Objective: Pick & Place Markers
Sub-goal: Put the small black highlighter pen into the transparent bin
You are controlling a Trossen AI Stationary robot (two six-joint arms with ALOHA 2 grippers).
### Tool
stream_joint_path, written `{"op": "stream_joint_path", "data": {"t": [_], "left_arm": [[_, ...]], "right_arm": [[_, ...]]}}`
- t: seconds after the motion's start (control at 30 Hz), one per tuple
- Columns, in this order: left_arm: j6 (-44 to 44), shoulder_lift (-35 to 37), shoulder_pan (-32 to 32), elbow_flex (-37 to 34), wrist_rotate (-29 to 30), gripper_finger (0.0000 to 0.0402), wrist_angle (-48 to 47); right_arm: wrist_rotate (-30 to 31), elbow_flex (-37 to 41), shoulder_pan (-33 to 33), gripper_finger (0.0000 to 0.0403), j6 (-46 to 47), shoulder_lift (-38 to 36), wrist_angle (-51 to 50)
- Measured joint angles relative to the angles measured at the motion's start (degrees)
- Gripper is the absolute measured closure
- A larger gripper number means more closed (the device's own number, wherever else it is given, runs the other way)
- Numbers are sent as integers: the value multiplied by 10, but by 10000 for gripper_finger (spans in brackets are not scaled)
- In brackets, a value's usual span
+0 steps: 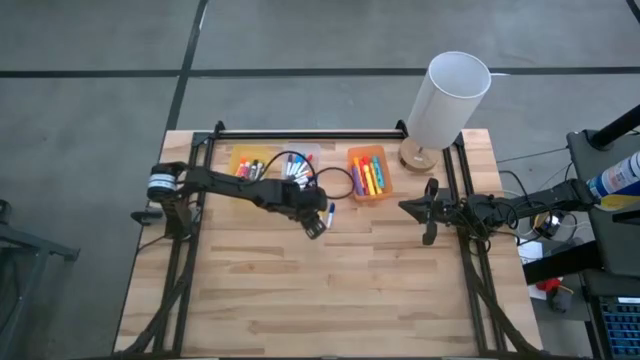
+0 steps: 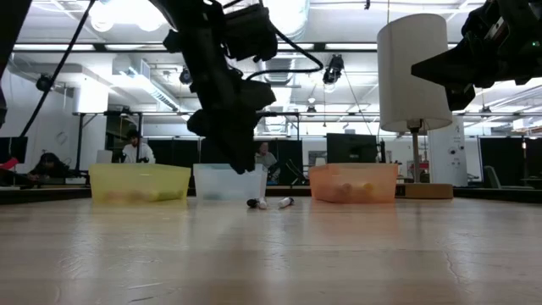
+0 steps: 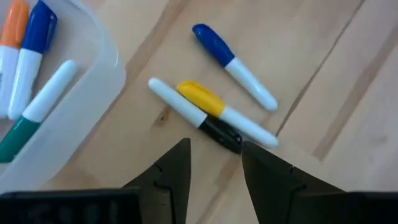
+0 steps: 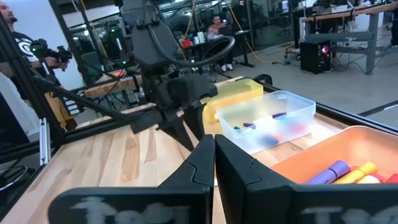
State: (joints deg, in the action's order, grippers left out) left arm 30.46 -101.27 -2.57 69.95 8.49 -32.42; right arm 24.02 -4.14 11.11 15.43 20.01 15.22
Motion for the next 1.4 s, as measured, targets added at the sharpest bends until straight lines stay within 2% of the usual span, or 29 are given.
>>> {"op": "stream_joint_path", "data": {"t": [0.27, 0.6, 1.13, 1.27, 1.4], "left_arm": [[50, -36, 12, 0, 16, 265, -5], [89, -42, 11, 0, 38, 265, 26], [85, -87, 7, 1, 36, 266, 29], [73, -91, 9, 3, 36, 282, 17], [60, -90, 10, 3, 36, 325, 10]], "right_arm": [[0, 0, 0, 394, 0, 0, 0], [0, 0, 0, 394, 0, 0, 0], [0, 0, 0, 394, 0, 0, 0], [0, 0, 0, 394, 0, 0, 0], [0, 0, 0, 394, 0, 0, 0]]}}
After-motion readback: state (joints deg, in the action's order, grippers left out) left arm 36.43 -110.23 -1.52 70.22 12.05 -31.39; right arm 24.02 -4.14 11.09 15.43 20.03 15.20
